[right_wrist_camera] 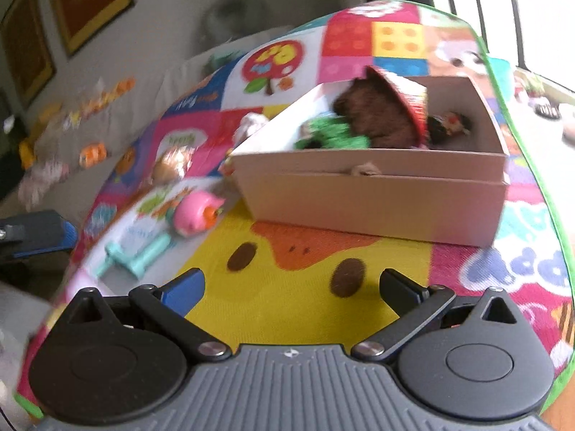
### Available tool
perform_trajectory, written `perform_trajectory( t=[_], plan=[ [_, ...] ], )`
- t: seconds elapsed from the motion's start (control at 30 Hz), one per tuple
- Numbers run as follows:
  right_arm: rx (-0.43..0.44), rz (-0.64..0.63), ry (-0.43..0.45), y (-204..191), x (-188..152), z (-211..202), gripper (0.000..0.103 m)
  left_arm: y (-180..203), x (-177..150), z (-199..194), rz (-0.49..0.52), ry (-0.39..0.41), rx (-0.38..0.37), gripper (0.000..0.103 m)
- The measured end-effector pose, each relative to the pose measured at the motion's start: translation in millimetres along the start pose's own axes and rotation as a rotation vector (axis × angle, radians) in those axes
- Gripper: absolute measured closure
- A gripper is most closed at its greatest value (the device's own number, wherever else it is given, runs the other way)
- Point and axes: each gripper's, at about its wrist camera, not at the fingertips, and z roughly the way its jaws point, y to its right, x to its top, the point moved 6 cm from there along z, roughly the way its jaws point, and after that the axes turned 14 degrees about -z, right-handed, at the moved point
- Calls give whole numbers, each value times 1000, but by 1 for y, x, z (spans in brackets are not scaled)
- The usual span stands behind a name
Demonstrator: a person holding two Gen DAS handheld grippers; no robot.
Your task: Organize objects
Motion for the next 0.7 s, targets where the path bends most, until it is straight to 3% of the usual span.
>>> perform_trajectory(
  t=[0.13,0.23,0.33,0.47,0.6,0.7],
  plan=[
    [17,67,26,10,0,-3,0,-7,3,-5,24,15,73,73],
    [1,83,41,13,-1,-5,0,-14,-6,-3,64,-47,110,73],
    [-60,16,48,16,1,-14,0,-7,-29,3,220,-191,114,72],
    [-181,-110,70,27,-4,-31,0,8,-62,1,478,-282,120,72],
    [-138,30,34,53,-8,-29,0,22,-82,4,603,-348,88,72],
    [-130,57,27,57,-10,-26,0,25,-96,1,683,-405,84,70]
  ],
)
